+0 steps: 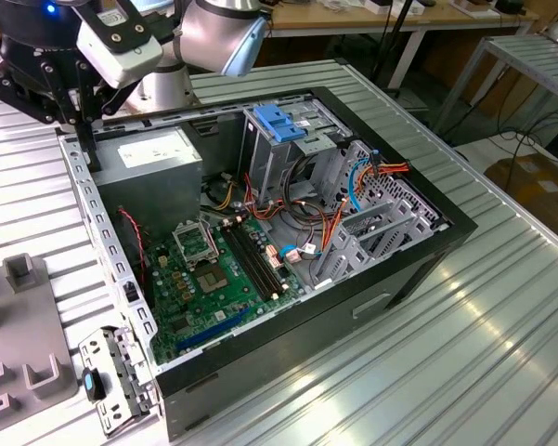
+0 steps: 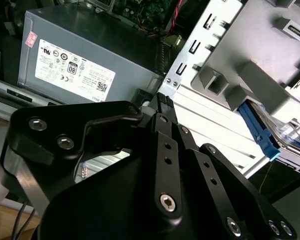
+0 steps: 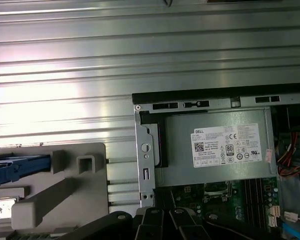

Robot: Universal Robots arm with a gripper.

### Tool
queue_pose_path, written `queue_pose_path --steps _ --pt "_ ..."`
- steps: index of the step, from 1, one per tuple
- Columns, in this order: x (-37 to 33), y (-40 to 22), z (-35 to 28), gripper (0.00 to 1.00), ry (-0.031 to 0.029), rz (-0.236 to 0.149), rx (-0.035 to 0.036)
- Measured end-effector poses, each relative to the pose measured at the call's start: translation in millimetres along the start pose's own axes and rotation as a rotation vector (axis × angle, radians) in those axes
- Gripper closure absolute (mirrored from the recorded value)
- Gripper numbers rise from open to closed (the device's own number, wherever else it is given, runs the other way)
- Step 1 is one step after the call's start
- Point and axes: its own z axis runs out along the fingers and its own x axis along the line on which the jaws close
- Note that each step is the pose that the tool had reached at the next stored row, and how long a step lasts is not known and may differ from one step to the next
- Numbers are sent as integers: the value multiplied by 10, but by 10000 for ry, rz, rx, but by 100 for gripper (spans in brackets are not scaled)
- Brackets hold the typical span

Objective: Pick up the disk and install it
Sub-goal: 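Reach for the disk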

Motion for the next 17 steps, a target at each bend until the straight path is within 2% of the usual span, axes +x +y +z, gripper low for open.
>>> queue_pose_path --steps 17 --pt "178 -13 -5 89 1 -1 1"
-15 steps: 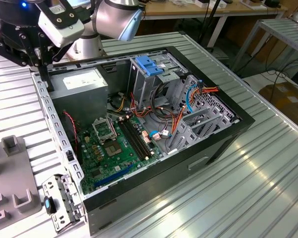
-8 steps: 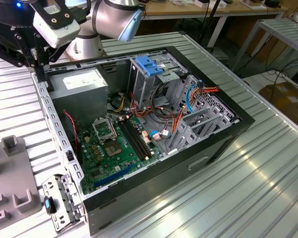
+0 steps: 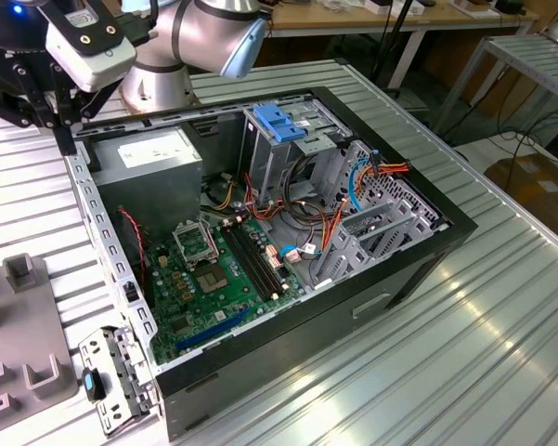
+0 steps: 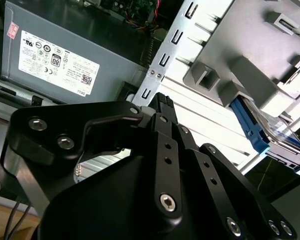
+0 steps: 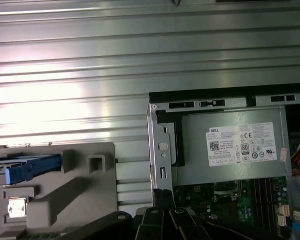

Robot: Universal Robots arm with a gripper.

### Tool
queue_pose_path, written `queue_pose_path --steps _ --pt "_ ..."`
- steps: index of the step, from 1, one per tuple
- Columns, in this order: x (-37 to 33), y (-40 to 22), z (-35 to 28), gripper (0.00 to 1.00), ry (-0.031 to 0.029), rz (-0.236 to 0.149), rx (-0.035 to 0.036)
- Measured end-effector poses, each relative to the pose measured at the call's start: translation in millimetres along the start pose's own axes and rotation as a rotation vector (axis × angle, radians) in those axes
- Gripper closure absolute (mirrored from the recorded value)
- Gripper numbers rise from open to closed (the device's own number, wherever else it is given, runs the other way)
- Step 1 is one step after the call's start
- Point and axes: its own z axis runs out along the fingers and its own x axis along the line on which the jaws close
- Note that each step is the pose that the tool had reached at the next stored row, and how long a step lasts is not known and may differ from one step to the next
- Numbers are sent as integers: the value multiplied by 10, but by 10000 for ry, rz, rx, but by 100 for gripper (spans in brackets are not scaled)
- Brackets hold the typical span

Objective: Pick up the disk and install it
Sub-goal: 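Reach for the disk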

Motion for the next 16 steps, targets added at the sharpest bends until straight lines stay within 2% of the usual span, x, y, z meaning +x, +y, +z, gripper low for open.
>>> queue_pose_path --steps 16 --pt "148 -11 -4 89 -1 1 -1"
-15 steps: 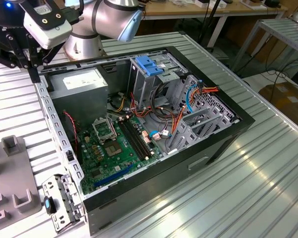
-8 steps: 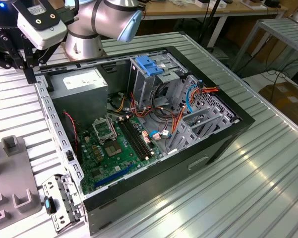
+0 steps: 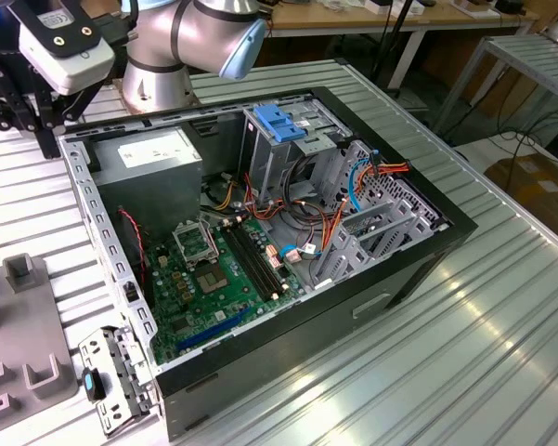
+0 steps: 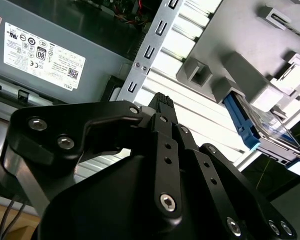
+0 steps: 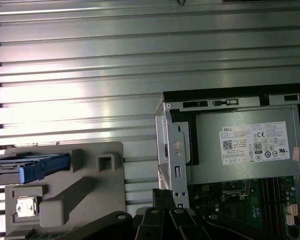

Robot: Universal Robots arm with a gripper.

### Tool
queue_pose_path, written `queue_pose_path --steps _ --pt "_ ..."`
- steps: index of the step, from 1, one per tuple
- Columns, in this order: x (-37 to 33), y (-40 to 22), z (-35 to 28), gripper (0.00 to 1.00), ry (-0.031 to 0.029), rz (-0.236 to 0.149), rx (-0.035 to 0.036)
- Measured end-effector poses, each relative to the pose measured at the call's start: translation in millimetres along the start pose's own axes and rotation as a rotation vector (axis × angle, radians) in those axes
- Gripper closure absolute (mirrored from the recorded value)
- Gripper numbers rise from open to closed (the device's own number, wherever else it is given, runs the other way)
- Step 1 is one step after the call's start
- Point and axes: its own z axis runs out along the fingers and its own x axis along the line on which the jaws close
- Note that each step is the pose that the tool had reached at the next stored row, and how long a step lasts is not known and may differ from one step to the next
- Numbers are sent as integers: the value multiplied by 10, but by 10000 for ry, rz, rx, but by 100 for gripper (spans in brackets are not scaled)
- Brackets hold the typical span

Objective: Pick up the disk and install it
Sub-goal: 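Reach for the disk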

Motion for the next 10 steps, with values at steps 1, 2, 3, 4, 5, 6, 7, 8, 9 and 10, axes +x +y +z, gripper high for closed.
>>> queue_pose_path --steps 1,2,3,4,5,6,7,8,9,10 --pt "8 -1 0 89 0 0 0" --pt "16 -1 -1 89 0 0 1" --pt "27 -2 -1 89 1 0 1" --pt "36 -3 -1 89 0 0 0" --pt "46 -3 -2 89 0 0 1" --pt "58 -4 -2 89 0 0 0" --pt "66 -5 -2 89 0 0 0" --pt "74 -6 -2 89 0 0 0" --pt "81 -6 -2 89 0 0 0" --pt "89 -7 -3 89 0 0 0"
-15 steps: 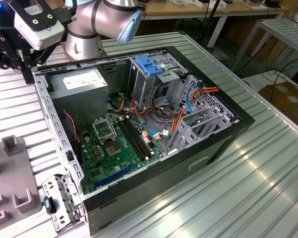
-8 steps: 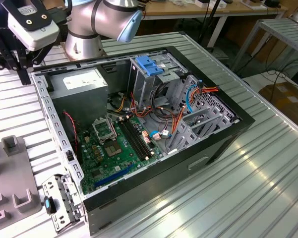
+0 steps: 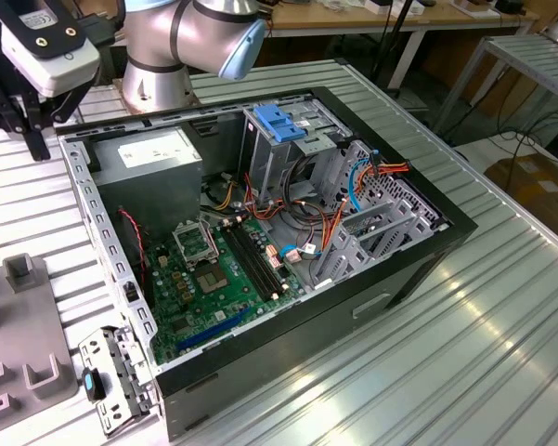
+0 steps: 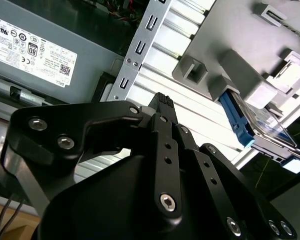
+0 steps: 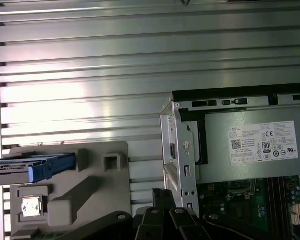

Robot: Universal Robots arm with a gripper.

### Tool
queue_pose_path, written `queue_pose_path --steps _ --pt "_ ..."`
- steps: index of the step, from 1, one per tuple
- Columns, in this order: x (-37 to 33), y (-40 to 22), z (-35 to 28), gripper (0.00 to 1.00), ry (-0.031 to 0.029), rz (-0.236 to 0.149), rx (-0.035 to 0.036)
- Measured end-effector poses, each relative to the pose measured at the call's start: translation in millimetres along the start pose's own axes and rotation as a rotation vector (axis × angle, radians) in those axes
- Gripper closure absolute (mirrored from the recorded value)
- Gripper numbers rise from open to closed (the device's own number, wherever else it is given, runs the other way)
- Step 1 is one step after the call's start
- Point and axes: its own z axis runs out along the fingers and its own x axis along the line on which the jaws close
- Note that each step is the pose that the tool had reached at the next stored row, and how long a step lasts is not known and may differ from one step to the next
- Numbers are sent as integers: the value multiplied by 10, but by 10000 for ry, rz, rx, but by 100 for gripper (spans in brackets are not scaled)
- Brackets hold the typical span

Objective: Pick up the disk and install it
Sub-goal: 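Reach for the disk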

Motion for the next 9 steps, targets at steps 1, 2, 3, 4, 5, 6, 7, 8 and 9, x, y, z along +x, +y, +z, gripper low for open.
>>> queue_pose_path --steps 1,2,3,4,5,6,7,8,9 --pt "8 -1 0 89 -1 0 0" --pt "16 -1 0 89 0 0 0" --pt "25 -2 0 89 0 0 0" --pt "32 -2 -1 89 0 0 0" --pt "39 -3 -1 89 0 0 0" --pt "47 -4 -1 89 0 0 0" --pt "59 -4 -1 89 0 0 -1" --pt "68 -5 -2 89 0 1 0" --pt "76 -6 -2 89 0 0 0"
